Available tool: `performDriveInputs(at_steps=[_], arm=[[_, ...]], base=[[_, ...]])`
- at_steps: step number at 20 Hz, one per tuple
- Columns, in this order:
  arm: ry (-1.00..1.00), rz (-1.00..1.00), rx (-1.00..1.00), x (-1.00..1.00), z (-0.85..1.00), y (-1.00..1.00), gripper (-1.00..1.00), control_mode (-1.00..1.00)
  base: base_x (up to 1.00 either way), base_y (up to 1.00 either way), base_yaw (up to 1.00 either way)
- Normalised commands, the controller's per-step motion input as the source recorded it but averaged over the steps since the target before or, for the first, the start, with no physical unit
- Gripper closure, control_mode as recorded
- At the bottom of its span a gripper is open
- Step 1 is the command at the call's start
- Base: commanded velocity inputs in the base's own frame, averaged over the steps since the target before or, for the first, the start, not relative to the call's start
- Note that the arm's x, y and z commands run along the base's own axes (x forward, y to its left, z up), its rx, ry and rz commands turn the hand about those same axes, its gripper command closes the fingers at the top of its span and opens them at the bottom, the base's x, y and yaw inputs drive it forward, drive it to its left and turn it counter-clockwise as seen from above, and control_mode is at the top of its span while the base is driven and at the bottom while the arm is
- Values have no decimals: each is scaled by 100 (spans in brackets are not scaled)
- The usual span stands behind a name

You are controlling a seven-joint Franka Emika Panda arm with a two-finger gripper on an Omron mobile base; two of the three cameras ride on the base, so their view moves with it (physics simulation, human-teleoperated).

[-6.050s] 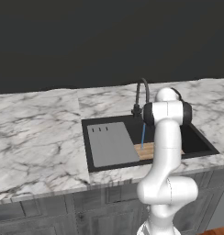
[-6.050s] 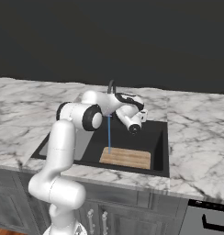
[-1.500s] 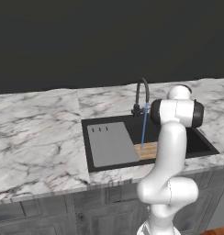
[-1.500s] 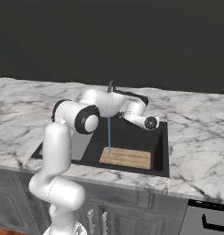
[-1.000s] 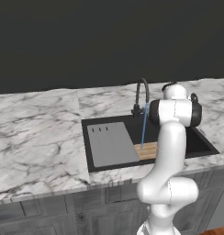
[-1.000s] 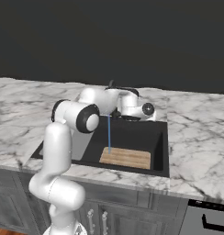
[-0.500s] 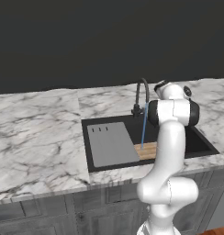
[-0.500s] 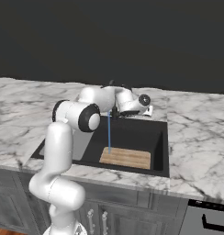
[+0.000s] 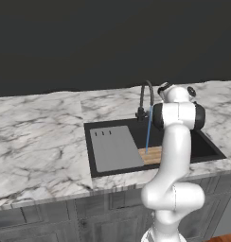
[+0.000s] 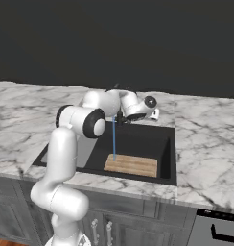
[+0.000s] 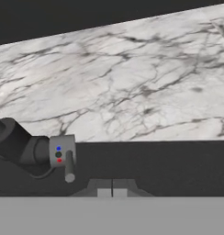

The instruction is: Turn on the sink faucet with hot water and rinse the cutting board for ten seconds, then turn off the faucet. Push the cutting board to reach the water if necessary.

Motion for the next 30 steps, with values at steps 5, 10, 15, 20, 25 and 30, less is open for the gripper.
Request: performDriveInputs(at_steps=[5, 10, 15, 20, 25, 30], arm=[[2, 4, 0, 5, 0, -6, 100, -100], [1, 6, 0, 0, 0, -1, 100, -100], [0, 7, 0, 0, 0, 0, 100, -100], [0, 8, 0, 0, 0, 0, 100, -100], [0, 7, 0, 4, 0, 0, 100, -100], [0, 3, 0, 13, 0, 0, 100, -100]], base=[[0, 0, 0], [0, 0, 0], [0, 0, 0], [0, 0, 0], [0, 0, 0], [0, 0, 0]])
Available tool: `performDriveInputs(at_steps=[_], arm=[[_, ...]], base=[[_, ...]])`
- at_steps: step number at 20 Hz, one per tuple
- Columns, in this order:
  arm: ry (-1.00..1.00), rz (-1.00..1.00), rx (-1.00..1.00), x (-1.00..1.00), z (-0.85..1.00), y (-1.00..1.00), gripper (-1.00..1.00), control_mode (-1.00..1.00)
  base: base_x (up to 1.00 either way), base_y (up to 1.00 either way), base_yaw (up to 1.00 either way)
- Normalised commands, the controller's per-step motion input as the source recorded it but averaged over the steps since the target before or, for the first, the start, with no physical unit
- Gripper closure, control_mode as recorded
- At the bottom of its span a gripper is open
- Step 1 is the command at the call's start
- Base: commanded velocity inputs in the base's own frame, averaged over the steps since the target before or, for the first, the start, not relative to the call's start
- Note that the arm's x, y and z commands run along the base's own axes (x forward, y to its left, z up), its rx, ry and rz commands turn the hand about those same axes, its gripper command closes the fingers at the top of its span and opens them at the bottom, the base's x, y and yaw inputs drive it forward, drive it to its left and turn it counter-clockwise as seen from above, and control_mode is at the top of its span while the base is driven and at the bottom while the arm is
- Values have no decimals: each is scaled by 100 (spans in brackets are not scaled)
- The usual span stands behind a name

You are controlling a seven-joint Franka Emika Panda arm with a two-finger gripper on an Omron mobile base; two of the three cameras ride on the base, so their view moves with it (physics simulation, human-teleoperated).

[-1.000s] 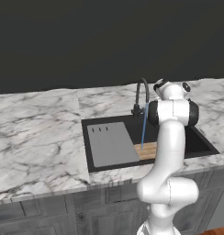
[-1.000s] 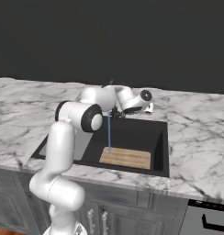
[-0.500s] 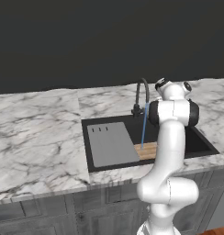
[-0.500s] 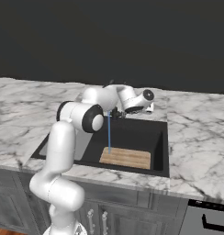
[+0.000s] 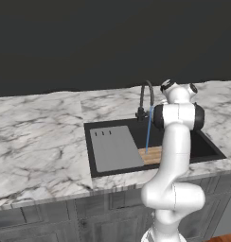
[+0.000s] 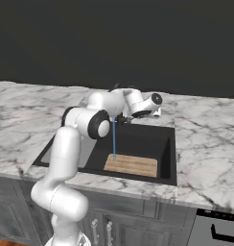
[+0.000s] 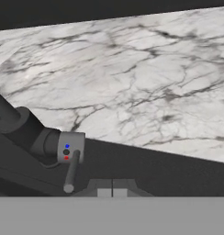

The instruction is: Turn on the sink faucet with hot water and rinse the cutting board for ten seconds, then turn off the faucet. Push the cutting board to reach the water if necessary.

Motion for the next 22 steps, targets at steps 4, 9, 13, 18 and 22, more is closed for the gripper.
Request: performDriveInputs(at_steps=[4, 9, 13, 18, 22], arm=[[1, 2, 0, 12, 0, 0, 100, -100], [0, 1, 0, 1, 0, 0, 100, -100], [0, 0, 0, 0, 0, 0, 100, -100], [0, 0, 0, 0, 0, 0, 100, -100], [0, 0, 0, 0, 0, 0, 100, -100]], base=[[0, 0, 0], [0, 0, 0], [0, 0, 0], [0, 0, 0], [0, 0, 0]])
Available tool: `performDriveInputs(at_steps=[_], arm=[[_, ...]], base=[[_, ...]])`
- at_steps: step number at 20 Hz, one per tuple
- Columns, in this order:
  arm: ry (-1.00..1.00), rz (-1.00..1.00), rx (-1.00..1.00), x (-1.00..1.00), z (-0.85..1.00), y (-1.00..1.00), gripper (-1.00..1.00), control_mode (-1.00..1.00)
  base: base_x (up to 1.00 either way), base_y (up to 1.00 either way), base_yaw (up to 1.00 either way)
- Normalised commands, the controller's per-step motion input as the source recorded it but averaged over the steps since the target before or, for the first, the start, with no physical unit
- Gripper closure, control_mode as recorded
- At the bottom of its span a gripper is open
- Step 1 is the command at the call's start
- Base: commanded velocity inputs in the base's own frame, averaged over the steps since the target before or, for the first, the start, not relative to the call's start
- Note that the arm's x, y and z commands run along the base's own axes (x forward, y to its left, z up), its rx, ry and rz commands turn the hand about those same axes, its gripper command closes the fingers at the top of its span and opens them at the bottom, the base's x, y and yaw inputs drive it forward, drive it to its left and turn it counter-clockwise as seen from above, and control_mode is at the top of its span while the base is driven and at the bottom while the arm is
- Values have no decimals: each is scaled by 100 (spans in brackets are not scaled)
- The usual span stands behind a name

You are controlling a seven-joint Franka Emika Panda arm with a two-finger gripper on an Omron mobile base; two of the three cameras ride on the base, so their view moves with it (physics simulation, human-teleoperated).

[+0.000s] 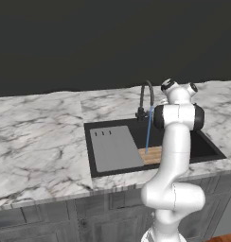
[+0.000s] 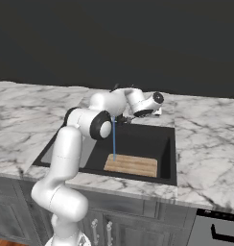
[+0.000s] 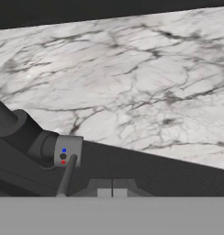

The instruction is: Turn on the sink faucet with hot water and rinse the cutting board for ten seconds, then turn off the faucet. Push the cutting board to reach the water if necessary.

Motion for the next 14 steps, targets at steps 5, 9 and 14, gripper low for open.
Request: performDriveInputs(at_steps=[5, 9, 14], arm=[[0, 0, 0, 0, 0, 0, 100, -100], [0, 0, 0, 0, 0, 0, 100, -100], [0, 0, 0, 0, 0, 0, 100, -100]], base=[[0, 0, 0], [0, 0, 0], [0, 0, 0]])
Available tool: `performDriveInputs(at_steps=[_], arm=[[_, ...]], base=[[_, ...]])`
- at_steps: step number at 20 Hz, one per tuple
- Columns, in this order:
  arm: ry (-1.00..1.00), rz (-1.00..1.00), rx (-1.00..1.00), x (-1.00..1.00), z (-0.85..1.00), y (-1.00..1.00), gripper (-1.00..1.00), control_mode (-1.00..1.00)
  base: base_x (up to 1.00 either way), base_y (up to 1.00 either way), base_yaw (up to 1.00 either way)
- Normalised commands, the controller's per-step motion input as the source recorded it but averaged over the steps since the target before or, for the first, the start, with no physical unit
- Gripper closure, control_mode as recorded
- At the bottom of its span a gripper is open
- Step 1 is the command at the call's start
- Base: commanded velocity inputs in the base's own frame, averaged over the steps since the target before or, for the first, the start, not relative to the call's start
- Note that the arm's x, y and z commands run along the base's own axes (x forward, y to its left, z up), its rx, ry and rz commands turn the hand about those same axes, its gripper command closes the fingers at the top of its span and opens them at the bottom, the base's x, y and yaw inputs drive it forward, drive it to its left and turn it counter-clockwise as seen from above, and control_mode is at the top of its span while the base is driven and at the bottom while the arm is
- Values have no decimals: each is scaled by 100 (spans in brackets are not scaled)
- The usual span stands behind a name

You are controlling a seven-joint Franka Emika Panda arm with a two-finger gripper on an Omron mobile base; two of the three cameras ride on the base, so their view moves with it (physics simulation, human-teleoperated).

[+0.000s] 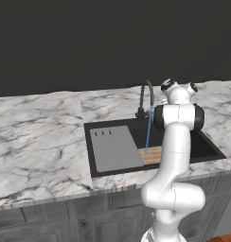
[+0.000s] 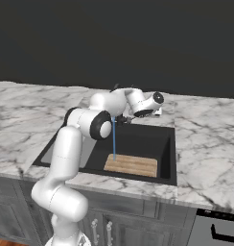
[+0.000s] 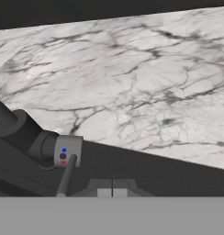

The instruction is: Turn on the sink faucet with hot water and rinse the cutting board for ten seconds, then turn off the faucet. Push the cutting board to reach the water if necessary.

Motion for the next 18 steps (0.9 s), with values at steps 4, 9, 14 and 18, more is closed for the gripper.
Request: performDriveInputs(at_steps=[4, 9, 14, 18], arm=[[0, 0, 0, 0, 0, 0, 100, -100], [0, 0, 0, 0, 0, 0, 100, -100], [0, 0, 0, 0, 0, 0, 100, -100], [0, 0, 0, 0, 0, 0, 100, -100]], base=[[0, 0, 0], [0, 0, 0], [0, 0, 0], [0, 0, 0]])
